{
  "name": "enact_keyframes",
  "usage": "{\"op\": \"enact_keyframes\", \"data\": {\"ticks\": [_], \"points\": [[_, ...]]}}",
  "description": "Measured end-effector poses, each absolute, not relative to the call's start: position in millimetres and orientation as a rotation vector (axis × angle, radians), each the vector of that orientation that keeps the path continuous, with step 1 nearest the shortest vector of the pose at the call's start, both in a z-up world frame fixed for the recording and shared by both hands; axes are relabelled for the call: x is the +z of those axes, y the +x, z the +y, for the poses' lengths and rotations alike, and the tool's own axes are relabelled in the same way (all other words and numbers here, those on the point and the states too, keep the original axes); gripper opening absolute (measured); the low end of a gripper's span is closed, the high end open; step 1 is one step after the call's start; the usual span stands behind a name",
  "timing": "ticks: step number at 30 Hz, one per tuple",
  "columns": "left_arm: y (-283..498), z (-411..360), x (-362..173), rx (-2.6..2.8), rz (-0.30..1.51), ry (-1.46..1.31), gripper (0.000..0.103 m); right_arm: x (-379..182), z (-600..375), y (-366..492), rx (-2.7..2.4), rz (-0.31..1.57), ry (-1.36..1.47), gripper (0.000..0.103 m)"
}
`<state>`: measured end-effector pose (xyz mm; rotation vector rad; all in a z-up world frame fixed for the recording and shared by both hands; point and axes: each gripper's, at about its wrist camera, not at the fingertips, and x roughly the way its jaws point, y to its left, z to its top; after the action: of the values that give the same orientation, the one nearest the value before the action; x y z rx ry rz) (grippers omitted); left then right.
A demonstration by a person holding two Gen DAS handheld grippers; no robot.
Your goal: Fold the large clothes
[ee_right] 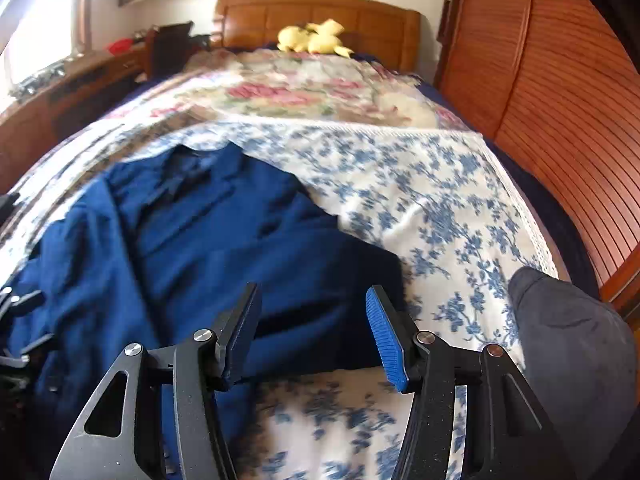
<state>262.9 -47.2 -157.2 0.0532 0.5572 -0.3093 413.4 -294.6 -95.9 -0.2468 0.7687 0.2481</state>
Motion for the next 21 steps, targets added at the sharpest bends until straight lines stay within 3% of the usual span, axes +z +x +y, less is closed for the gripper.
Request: {"op": "enact_keyframes", "data": {"ticks": [21], "points": [[262.8,-48.2,-158.0,-0.309,0.557,0.057,0.057,-197.9,-366.6,492.1,0.056,0.976,-0.075,0.056]]}}
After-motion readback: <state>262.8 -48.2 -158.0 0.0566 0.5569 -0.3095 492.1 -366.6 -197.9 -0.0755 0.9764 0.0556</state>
